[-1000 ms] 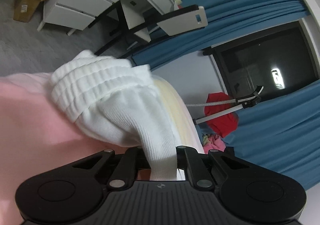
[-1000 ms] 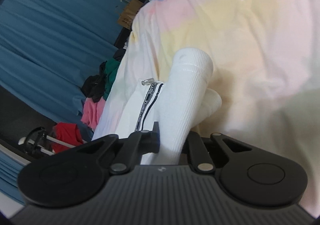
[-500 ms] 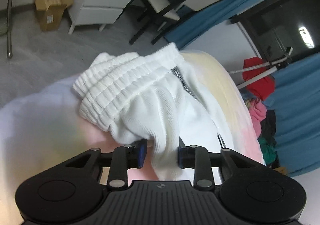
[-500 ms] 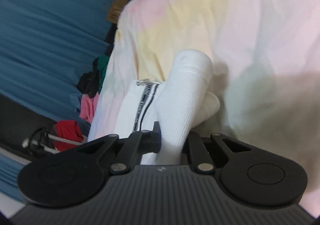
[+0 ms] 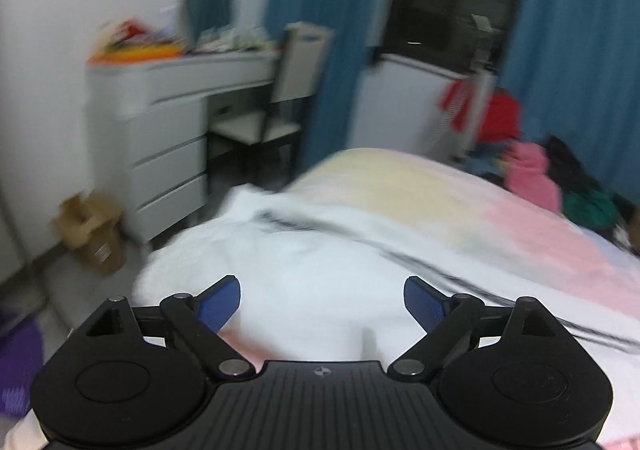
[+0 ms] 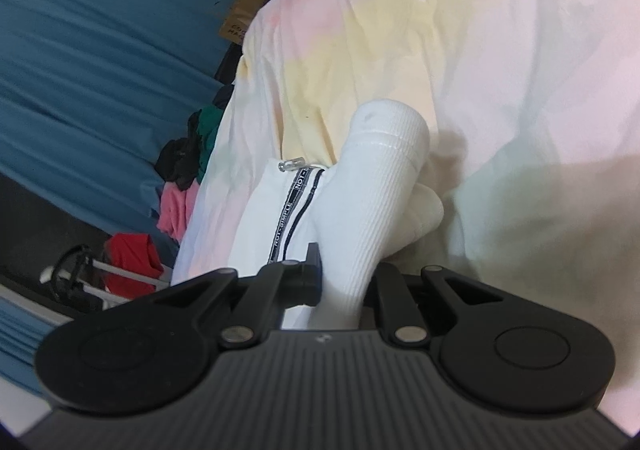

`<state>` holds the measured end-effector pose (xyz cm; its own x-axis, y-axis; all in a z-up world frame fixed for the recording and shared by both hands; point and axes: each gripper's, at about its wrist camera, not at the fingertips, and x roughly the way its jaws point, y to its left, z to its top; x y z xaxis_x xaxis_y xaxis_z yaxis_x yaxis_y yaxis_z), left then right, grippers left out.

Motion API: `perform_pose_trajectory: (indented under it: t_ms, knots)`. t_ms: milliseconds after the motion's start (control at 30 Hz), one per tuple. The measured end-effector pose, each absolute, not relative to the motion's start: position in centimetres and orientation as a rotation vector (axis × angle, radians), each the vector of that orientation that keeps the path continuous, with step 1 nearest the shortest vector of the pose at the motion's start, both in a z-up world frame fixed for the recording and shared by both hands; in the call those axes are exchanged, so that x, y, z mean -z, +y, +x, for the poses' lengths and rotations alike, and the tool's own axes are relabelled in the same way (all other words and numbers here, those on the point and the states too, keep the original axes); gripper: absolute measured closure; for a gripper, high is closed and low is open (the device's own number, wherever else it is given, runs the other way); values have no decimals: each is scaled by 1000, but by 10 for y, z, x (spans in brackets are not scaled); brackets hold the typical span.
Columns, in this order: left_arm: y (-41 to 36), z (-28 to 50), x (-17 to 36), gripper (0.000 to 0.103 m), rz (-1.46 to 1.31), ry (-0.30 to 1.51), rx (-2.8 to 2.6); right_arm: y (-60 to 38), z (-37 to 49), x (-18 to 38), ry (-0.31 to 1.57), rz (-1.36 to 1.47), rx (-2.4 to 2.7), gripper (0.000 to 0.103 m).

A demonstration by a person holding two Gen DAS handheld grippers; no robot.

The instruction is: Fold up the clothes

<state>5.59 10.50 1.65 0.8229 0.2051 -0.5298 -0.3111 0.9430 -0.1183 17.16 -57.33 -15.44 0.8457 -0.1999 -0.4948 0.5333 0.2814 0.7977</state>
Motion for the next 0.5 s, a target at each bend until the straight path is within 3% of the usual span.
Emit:
perform_pose_trajectory:
  t_ms: [267,500]
  knots:
    - [-24,124,4,7,-113,543,41,-575,174,154,332,1167,499,91]
    - [-70,167,91,7,24,674,96,-577,172,157,243,1204,384,88]
